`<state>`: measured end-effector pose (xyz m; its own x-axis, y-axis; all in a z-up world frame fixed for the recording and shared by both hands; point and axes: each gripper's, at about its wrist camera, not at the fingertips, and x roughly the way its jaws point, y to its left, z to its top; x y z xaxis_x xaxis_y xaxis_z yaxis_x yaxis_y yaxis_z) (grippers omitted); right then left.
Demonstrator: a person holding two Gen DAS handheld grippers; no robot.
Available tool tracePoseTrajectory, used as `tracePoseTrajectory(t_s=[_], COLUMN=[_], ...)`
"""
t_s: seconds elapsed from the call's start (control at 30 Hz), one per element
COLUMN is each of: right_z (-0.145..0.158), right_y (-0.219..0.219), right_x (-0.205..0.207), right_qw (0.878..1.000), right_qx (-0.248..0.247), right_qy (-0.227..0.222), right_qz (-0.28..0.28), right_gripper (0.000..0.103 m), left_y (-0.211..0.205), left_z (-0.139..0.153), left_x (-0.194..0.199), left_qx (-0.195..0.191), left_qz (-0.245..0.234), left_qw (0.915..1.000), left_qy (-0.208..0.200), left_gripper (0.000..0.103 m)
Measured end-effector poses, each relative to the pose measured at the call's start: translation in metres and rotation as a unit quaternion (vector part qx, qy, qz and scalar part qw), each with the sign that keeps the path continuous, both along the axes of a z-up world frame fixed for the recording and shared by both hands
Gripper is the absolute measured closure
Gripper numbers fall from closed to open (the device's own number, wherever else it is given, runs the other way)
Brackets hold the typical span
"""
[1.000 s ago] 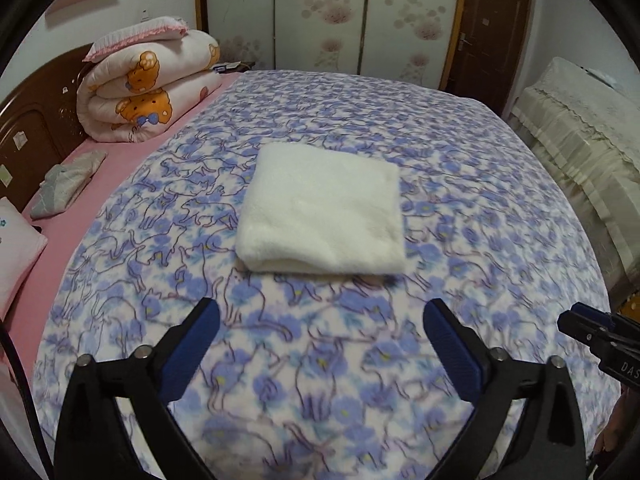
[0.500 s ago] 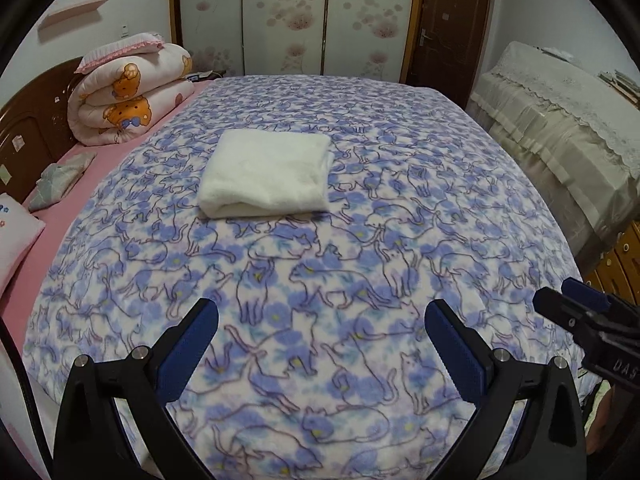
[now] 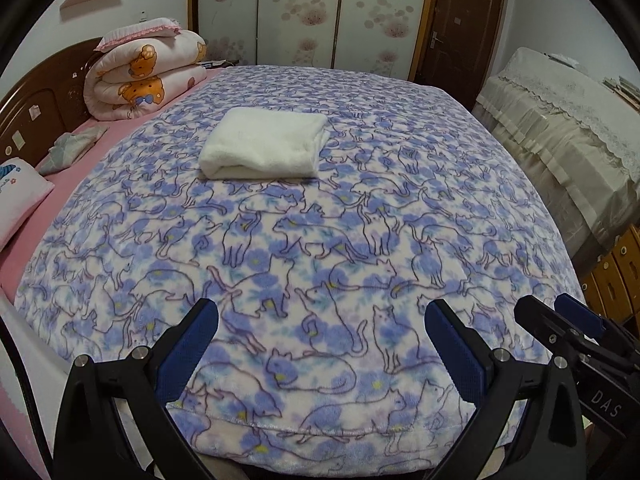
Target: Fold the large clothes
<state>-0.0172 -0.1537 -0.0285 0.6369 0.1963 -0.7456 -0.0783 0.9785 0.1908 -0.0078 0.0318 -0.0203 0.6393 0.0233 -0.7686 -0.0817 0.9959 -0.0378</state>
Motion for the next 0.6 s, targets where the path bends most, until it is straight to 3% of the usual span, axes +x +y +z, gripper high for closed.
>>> tracePoseTrajectory(t_s=[0.47,0.6], right_z=[-0.014,-0.015], right_y=[-0.007,-0.007], right_x=[-0.015,-0.019], right_qw=[1.000,1.000], right_qx=[0.018,0.012], right_qy=[0.016,0.013], right_qz=[-0.009,-0.013], right_gripper=[0.027,0.027], left_y=[-0.019,-0.019], left_z=[-0.014,-0.016], left_x=[-0.014,-0.014], left_qx=[0.031,0.020], left_qz=[0.001,0.004], left_qw=[0.9994,0.9994], left_qy=[0.019,0.027], left_gripper=[0.001,0.001])
